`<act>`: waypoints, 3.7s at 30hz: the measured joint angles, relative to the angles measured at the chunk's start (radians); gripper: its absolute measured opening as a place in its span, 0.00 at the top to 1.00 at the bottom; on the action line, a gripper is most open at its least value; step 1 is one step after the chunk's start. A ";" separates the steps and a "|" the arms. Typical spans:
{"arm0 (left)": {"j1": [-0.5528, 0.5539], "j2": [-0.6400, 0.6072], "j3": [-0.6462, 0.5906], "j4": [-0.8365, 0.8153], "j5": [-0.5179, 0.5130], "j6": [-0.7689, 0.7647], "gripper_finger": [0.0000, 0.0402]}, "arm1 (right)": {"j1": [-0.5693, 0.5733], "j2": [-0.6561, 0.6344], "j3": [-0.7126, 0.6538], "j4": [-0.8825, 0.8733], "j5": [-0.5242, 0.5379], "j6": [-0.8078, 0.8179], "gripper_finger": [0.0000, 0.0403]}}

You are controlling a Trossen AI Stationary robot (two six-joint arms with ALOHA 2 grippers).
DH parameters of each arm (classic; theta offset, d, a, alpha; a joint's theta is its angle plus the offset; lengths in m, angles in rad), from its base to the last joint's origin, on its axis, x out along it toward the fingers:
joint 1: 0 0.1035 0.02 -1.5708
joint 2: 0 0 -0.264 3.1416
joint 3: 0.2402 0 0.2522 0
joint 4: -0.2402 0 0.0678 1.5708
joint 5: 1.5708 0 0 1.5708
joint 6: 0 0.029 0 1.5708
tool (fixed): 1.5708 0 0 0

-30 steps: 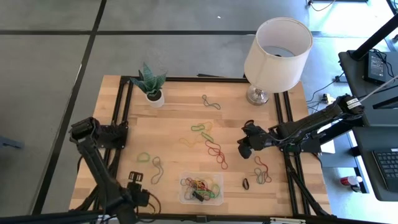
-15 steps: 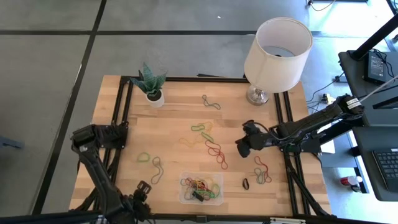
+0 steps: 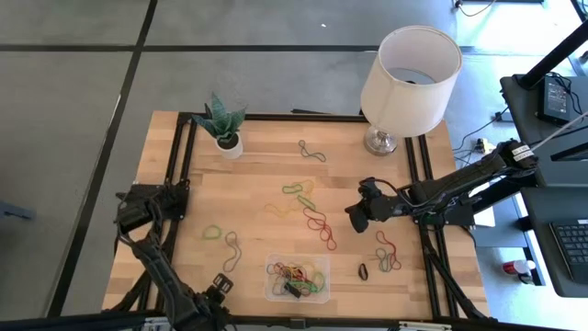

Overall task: Pick and place rubber bands into bin
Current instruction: Put the yellow rubber band into the transparent bin, then put the red rubber band into the transparent bin

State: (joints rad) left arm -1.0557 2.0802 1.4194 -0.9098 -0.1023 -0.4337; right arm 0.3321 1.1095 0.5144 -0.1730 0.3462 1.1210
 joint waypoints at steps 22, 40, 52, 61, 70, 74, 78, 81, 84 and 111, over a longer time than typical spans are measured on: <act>0.255 -0.090 0.374 -0.344 -0.040 -0.218 0.99 | 0.002 0.000 0.000 -0.012 -0.213 -0.255 0.98; 0.513 0.063 0.656 0.019 -0.056 -0.043 1.00 | 0.173 0.000 0.000 -0.058 -0.217 -0.318 0.98; 0.550 0.234 0.654 -0.056 0.045 -0.209 0.97 | 0.286 0.000 0.000 -0.112 -0.216 -0.252 0.98; 0.584 0.222 0.656 -0.079 0.071 -0.253 0.75 | 0.374 0.000 0.000 -0.121 -0.216 -0.179 0.98; 0.641 0.144 0.655 -0.117 0.130 -0.305 0.71 | 0.426 0.000 0.000 -0.129 -0.197 -0.127 0.98; 0.681 0.092 0.655 -0.112 0.132 -0.327 0.76 | 0.426 0.000 0.000 -0.121 -0.156 -0.127 0.98; 0.716 0.051 0.655 -0.111 0.138 -0.266 0.81 | 0.426 0.000 0.000 -0.089 -0.100 -0.127 0.98; 0.744 0.032 0.656 -0.103 0.145 -0.156 0.86 | 0.425 0.000 0.000 -0.047 -0.083 -0.129 0.98; 0.768 0.028 0.656 -0.103 0.184 0.006 0.95 | 0.413 0.000 0.000 -0.012 -0.052 -0.130 0.98; 0.927 -0.732 -0.468 0.481 0.180 0.300 1.00 | 0.034 0.559 0.529 -0.436 -0.051 -0.159 0.84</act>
State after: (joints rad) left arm -0.1291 1.3481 0.9518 -0.4285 0.0776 -0.1341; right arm 0.3661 1.6681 1.0431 -0.6095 0.2951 0.9624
